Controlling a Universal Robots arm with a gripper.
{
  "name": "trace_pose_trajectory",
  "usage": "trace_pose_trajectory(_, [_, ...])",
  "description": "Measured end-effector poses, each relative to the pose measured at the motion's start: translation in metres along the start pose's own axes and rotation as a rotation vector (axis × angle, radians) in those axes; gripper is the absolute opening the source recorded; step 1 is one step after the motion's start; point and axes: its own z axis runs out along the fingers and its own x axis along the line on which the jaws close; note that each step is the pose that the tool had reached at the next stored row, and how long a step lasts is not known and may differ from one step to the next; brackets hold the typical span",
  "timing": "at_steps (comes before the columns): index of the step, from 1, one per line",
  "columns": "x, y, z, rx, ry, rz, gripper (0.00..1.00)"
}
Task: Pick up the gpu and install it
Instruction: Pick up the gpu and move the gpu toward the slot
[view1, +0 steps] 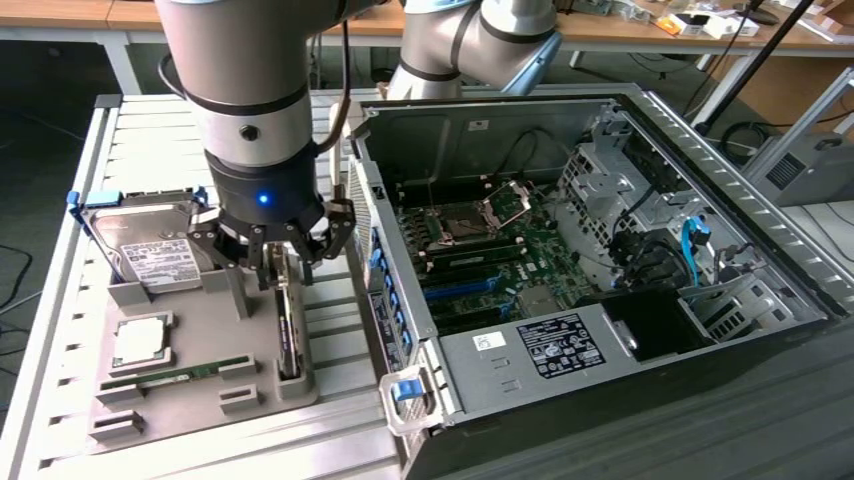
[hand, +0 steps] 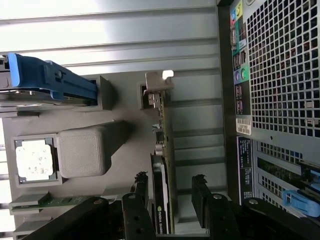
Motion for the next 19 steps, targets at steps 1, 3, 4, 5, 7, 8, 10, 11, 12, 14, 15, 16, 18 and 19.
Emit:
trace_pose_trajectory(1, [0.0000, 0.0000, 0.0003, 0.0000, 0.0000, 0.000, 0.48])
trace_pose_trajectory(3, [0.0000, 0.0000, 0.0010, -0.0001, 0.0000, 0.000, 0.48])
trace_pose_trajectory(4, [0.0000, 0.0000, 0.0013, 0.0000, 0.0000, 0.000, 0.48])
trace_pose_trajectory(5, [0.0000, 0.0000, 0.0017, 0.0000, 0.0000, 0.000, 0.48])
trace_pose_trajectory(7, [0.0001, -0.0001, 0.0029, 0.0000, 0.0000, 0.000, 0.48])
trace_pose_trajectory(8, [0.0001, -0.0001, 0.0035, 0.0000, 0.0000, 0.000, 0.48])
trace_pose_trajectory(10, [0.0001, -0.0001, 0.0044, 0.0000, 0.0000, 0.000, 0.48])
trace_pose_trajectory(11, [0.0001, -0.0001, 0.0050, 0.0000, 0.0000, 0.000, 0.48])
trace_pose_trajectory(12, [0.0001, -0.0001, 0.0055, 0.0000, 0.0000, 0.000, 0.48])
trace_pose_trajectory(14, [0.0002, -0.0001, 0.0065, 0.0000, 0.0000, 0.000, 0.48])
trace_pose_trajectory(15, [0.0002, -0.0001, 0.0068, 0.0000, 0.0000, 0.000, 0.48])
trace_pose_trajectory(16, [0.0002, -0.0001, 0.0075, -0.0001, 0.0000, 0.000, 0.48])
trace_pose_trajectory(18, [0.0002, -0.0001, 0.0082, 0.0000, 0.0000, 0.000, 0.48])
trace_pose_trajectory(19, [0.0002, -0.0001, 0.0090, 0.0000, 0.0000, 0.000, 0.48])
